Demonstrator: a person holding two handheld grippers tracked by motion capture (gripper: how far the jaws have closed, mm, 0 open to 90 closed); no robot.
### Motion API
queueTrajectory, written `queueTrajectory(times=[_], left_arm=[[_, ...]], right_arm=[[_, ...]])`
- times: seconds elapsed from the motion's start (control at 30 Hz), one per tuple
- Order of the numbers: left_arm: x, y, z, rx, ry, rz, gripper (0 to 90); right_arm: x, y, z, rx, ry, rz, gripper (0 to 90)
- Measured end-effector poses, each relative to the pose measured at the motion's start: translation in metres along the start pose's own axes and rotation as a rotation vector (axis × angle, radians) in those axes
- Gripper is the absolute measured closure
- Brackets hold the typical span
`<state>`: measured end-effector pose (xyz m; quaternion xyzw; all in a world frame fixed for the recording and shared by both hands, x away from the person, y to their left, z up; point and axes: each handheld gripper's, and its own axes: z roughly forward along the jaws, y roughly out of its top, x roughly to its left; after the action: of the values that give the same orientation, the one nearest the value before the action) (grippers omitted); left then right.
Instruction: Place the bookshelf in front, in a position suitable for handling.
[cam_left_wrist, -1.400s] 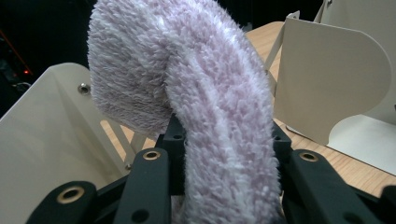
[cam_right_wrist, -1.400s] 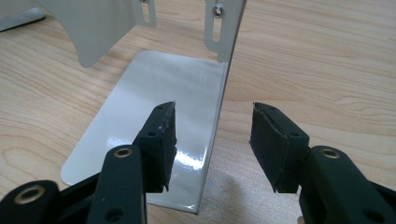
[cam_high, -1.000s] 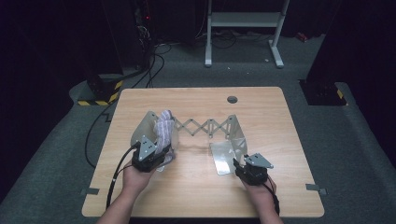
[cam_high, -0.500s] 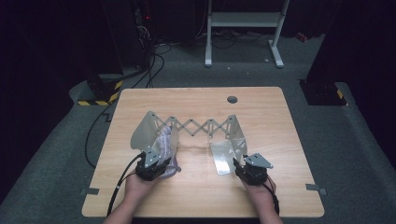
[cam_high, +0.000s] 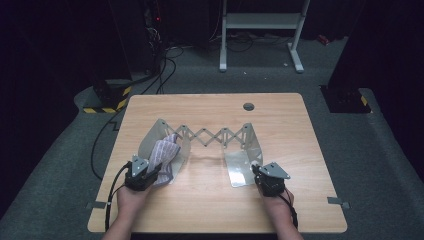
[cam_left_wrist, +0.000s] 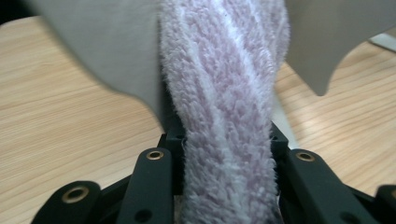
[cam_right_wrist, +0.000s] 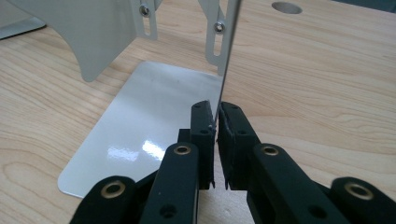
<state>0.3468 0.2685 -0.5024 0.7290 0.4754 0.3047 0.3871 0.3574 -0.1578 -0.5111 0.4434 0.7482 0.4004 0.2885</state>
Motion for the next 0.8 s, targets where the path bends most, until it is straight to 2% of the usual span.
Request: queueTrajectory(times=[0.27, 0.3, 0.37, 0.43, 0.47, 0.5, 0.67, 0.8], left_arm=[[0.017, -0.005, -0.014, -0.003, 0.054, -0.035, 65.5], [0.023, -0.008, -0.018, -0.003, 0.07, -0.048, 65.4], [0.025, -0.008, -0.019, -0.004, 0.075, -0.054, 65.4], [0.032, -0.011, -0.023, 0.007, 0.109, -0.053, 65.4], [0.032, -0.011, -0.023, 0.007, 0.109, -0.053, 65.4], [0.035, -0.012, -0.025, 0.013, 0.124, -0.06, 65.5], [0.038, -0.013, -0.028, 0.017, 0.129, -0.068, 65.5], [0.031, -0.007, -0.031, -0.006, 0.111, -0.057, 65.5]], right_arm=[[0.011, 0.005, 0.008, -0.006, 0.04, -0.031, 84.8], [0.015, 0.007, 0.011, -0.008, 0.054, -0.046, 84.8], [0.019, 0.008, 0.012, -0.01, 0.065, -0.056, 84.7], [0.023, 0.01, 0.014, -0.011, 0.082, -0.064, 84.4], [0.023, 0.01, 0.014, -0.011, 0.082, -0.064, 84.4], [0.028, 0.011, 0.016, -0.016, 0.102, -0.082, 84.0], [0.036, 0.013, 0.018, -0.022, 0.131, -0.112, 82.7], [0.04, 0.013, 0.018, -0.029, 0.14, -0.116, 78.0]])
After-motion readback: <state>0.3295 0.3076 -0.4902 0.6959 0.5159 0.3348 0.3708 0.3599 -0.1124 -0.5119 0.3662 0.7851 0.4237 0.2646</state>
